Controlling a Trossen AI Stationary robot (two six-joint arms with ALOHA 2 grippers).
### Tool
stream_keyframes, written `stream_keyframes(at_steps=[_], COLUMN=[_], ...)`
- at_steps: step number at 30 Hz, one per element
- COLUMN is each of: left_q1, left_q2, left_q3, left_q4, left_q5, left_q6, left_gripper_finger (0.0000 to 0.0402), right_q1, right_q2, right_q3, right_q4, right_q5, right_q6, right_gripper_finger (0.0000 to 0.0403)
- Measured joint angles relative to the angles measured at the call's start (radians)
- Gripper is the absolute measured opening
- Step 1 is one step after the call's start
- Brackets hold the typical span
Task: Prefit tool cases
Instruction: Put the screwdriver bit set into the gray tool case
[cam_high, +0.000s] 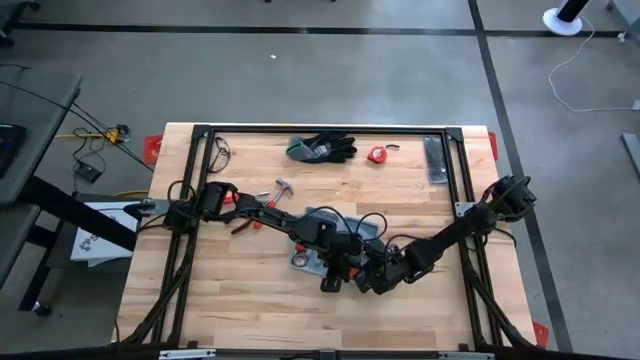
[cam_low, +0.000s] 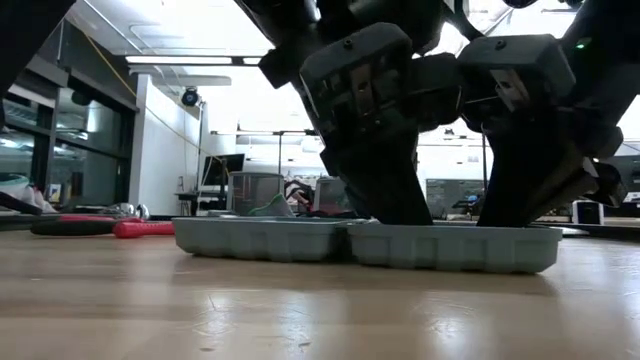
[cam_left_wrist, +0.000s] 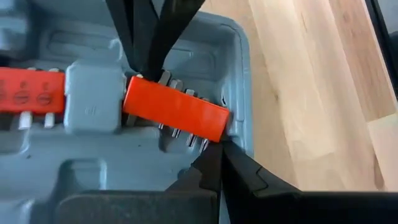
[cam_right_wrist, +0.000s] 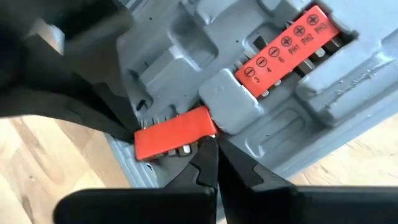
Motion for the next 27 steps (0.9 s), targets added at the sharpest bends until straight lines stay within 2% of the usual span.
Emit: stream_keyframes(at_steps=[6,15,27], left_q1=[0.004,0.012,0.003], left_q2=[-0.051,-0.048,-0.014], left_q3=[0.004,-0.016,-0.016], left_q4=[-0.012,-0.026,0.065], left_q5=[-0.021,-0.006,-0.012], left_q6=[0.027,0.022,0.007], left_gripper_finger=[0.0,0.0,0.0], right_q1=[0.0,0.0,-0.002], right_q2=[0.0,0.0,0.001], right_q3=[0.0,0.0,-0.001], right_q4=[-0.006,-0.012,-0.009], right_q5=[-0.001,-0.002,0.005], right_q6=[0.009,0.01,0.005], right_gripper_finger=[0.0,0.0,0.0])
